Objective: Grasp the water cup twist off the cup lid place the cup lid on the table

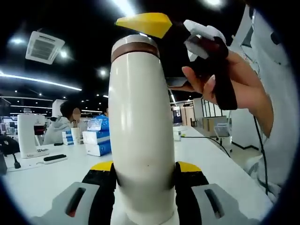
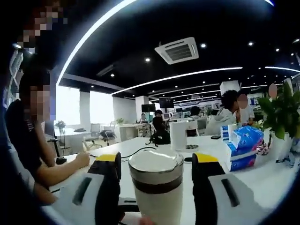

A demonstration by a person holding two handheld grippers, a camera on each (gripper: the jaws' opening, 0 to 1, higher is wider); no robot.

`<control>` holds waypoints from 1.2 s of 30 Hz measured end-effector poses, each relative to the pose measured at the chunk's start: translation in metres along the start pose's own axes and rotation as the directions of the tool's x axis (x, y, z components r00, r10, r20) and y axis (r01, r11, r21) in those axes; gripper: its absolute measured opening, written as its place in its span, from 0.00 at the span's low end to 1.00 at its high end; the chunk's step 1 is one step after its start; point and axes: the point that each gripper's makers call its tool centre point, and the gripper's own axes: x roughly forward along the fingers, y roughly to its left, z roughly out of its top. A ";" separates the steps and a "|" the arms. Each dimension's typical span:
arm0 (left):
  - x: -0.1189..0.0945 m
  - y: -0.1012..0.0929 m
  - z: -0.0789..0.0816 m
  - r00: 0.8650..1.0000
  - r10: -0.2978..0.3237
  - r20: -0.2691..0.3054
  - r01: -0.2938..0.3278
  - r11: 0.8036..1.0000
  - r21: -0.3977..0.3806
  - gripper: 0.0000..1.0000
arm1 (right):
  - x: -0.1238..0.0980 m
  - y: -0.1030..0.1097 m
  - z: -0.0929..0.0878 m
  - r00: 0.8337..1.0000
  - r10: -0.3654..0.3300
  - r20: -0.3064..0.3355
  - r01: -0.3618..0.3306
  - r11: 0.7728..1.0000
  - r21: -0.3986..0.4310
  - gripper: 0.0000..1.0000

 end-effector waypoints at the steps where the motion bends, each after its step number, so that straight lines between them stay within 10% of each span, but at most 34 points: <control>1: 0.000 0.000 0.000 1.000 0.000 0.000 0.000 1.000 -0.001 0.51 | 0.001 0.001 -0.002 1.000 0.014 -0.006 -0.014 1.000 0.001 0.53; 20: 0.000 -0.001 -0.001 1.000 0.001 0.005 -0.001 1.000 -0.013 0.50 | 0.002 0.006 -0.009 0.978 0.202 -0.053 -0.206 0.976 -0.065 0.47; 36: 0.001 0.001 -0.001 1.000 -0.002 0.008 0.002 1.000 -0.013 0.50 | 0.002 0.012 -0.012 0.893 0.439 -0.101 -0.446 0.893 -0.056 0.47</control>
